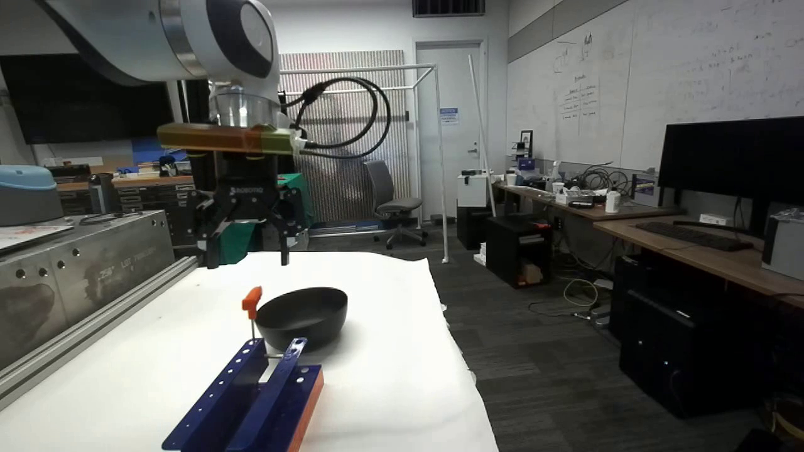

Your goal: Pick up the orange object tool and put it in the bowl

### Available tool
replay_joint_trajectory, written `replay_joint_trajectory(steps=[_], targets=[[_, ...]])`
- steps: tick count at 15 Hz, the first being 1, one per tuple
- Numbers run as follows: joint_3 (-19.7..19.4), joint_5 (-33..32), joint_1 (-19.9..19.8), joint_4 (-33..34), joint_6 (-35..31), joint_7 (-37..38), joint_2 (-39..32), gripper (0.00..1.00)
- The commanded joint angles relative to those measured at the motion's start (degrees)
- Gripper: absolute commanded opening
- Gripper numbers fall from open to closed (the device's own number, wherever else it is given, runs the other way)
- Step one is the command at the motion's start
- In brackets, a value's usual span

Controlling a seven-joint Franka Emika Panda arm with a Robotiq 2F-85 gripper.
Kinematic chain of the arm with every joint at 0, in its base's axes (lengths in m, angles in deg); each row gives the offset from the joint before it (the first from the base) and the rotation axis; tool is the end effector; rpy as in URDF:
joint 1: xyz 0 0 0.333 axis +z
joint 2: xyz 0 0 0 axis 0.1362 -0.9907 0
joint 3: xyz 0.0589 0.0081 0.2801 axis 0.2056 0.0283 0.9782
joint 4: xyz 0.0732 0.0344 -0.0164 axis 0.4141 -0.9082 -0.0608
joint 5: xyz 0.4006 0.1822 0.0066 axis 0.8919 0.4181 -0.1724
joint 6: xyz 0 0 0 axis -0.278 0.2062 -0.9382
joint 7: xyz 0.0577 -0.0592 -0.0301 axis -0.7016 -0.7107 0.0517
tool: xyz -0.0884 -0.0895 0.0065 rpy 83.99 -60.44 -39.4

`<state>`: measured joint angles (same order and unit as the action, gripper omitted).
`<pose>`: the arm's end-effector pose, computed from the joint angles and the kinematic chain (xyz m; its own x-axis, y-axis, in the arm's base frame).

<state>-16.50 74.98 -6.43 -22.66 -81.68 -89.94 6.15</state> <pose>0.5885 0.0182 0.3434 0.9503 0.1974 -0.2408 0.1966 -0.9801 -0.0275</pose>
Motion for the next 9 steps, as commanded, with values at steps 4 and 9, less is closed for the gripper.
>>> replay_joint_trajectory(steps=[4,9], targets=[[1.8,0.6,0.3,5.9,-0.9,-0.5,-7.8,1.00],[1.9,1.2,-0.1,5.0,-5.2,-1.1,-9.5,1.00]])
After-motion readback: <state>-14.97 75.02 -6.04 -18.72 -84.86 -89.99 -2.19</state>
